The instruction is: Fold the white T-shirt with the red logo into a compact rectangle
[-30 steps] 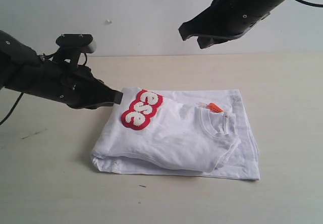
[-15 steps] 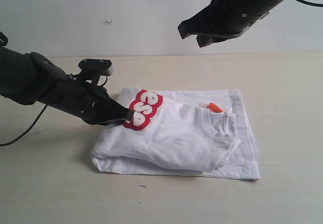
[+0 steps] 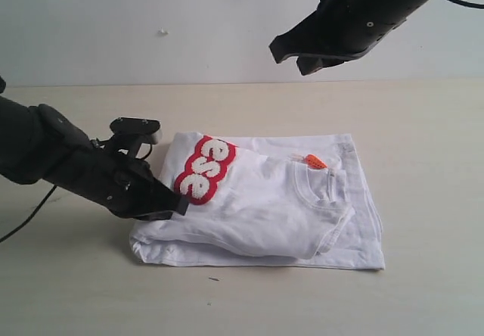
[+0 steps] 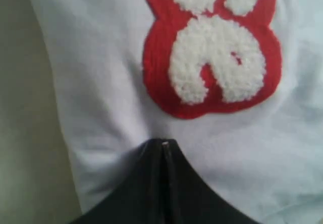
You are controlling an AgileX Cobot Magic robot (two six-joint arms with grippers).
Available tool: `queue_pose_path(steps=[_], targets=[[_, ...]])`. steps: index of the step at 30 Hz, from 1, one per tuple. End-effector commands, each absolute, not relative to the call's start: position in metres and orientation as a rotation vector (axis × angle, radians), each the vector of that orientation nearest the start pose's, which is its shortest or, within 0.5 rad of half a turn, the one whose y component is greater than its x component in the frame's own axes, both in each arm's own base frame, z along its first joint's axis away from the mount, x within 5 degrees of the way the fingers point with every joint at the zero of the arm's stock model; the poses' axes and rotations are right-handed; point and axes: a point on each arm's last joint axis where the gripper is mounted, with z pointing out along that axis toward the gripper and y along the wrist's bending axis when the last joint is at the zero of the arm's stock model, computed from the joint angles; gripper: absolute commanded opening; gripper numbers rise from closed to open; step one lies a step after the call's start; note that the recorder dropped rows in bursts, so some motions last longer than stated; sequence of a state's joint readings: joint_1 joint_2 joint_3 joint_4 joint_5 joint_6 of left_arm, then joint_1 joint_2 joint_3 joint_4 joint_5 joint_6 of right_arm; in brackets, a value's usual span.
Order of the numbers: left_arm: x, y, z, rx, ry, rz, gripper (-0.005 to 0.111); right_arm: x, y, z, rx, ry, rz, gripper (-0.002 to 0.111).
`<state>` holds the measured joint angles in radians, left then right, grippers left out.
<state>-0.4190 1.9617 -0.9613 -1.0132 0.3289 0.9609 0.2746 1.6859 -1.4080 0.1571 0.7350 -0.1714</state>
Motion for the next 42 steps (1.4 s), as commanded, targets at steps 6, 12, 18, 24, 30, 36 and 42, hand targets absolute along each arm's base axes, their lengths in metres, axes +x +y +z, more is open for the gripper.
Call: queue_pose_path(steps=[6, 12, 18, 24, 30, 36, 42], targets=[[0.3, -0.164, 0.173, 0.638, 2.452, -0.561, 0.0, 0.35, 0.107, 0.324, -0.455, 2.389, 0.218, 0.0], [0.286, -0.144, 0.246, 0.529, 2.258, -0.587, 0.0, 0.332, 0.101, 0.346, -0.431, 2.283, 0.218, 0.0], [0.251, -0.112, 0.301, 0.44, 2.064, -0.544, 0.0, 0.298, 0.09, 0.364, -0.35, 2.081, 0.23, 0.0], [0.186, -0.084, 0.348, 0.38, 1.805, -0.495, 0.0, 0.245, 0.073, 0.379, -0.28, 1.902, 0.243, 0.0], [0.124, -0.061, 0.369, 0.343, 1.588, -0.486, 0.0, 0.19, 0.058, 0.39, -0.249, 1.784, 0.26, 0.0], [0.061, -0.04, 0.38, 0.296, 1.373, -0.53, 0.0, 0.126, 0.04, 0.41, -0.228, 1.598, 0.276, 0.0], [0.017, -0.026, 0.386, 0.292, 1.201, -0.533, 0.0, 0.087, 0.029, 0.424, -0.215, 1.467, 0.284, 0.0]])
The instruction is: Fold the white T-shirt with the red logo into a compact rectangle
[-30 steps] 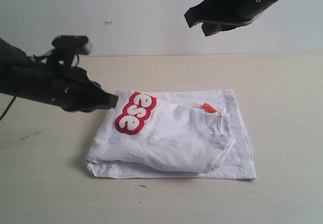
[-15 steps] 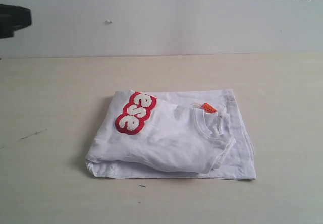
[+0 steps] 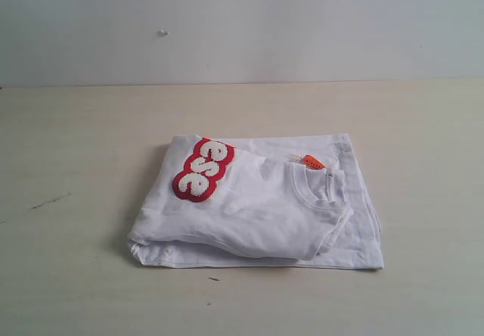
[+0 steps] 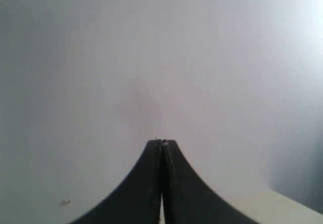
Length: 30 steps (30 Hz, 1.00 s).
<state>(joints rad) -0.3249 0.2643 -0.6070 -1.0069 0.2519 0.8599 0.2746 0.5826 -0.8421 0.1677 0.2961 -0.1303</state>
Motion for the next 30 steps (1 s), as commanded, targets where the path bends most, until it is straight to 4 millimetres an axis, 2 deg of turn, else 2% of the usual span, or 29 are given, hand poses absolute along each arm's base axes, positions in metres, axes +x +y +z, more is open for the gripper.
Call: queue_pose_path(steps=[1, 7, 30], targets=[[0.012, -0.024, 0.386, 0.291, 1.181, -0.533, 0.0, 0.084, 0.028, 0.424, -0.214, 1.459, 0.285, 0.0], [-0.005, -0.019, 0.386, 0.3, 1.116, -0.53, 0.0, 0.083, 0.028, 0.425, -0.21, 1.45, 0.289, 0.0], [-0.007, -0.019, 0.386, 0.303, 1.11, -0.529, 0.0, 0.083, 0.028, 0.425, -0.208, 1.448, 0.293, 0.0]])
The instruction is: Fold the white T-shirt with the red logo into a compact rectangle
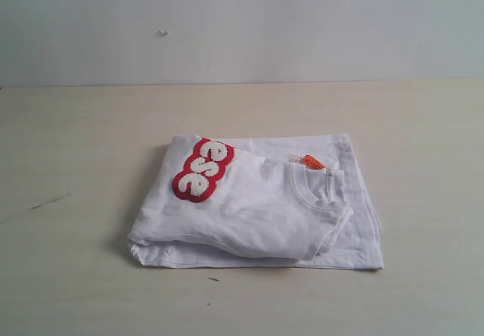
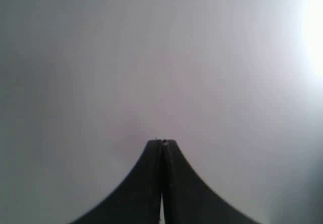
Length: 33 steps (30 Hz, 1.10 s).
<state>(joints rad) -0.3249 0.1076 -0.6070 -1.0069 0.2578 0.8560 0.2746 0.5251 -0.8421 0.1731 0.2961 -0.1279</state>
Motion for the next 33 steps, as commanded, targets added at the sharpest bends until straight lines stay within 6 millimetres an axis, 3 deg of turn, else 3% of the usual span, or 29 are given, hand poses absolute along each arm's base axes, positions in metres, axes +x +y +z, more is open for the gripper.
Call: queue_pose_path(steps=[1, 18, 33], targets=[[-0.007, -0.019, 0.386, 0.303, 1.11, -0.529, 0.0, 0.083, 0.028, 0.425, -0.208, 1.448, 0.293, 0.0], [-0.008, -0.017, 0.385, 0.304, 1.114, -0.498, 0.0, 0.083, 0.028, 0.425, -0.209, 1.447, 0.291, 0.0], [-0.017, 0.0, 0.373, -0.006, 1.162, -0.468, 0.0, 0.083, 0.028, 0.425, -0.209, 1.447, 0.291, 0.0]])
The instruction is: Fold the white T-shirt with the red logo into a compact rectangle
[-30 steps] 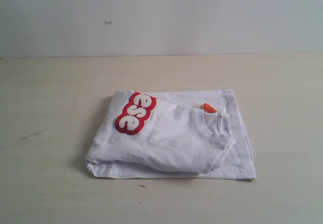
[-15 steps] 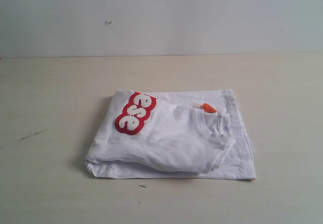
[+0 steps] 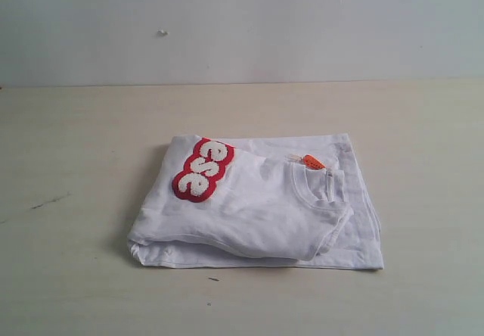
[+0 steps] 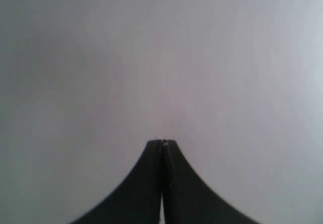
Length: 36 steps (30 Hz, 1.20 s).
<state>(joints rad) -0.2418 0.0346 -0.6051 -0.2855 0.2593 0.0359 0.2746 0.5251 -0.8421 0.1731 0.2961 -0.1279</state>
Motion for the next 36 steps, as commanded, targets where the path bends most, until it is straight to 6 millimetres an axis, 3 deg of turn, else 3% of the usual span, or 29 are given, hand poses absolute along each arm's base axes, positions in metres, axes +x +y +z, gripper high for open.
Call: queue_pose_path(steps=[1, 20, 36], targets=[[-0.016, 0.0, 0.37, -0.02, 1.165, -0.457, 0.0, 0.083, 0.028, 0.425, -0.209, 1.447, 0.291, 0.0], [0.02, -0.001, 0.319, -0.209, 1.272, -0.381, 0.0, 0.083, 0.028, 0.425, -0.209, 1.447, 0.291, 0.0], [0.053, -0.001, 0.228, -0.246, 1.464, -0.3, 0.0, 0.083, 0.028, 0.425, -0.209, 1.447, 0.291, 0.0]])
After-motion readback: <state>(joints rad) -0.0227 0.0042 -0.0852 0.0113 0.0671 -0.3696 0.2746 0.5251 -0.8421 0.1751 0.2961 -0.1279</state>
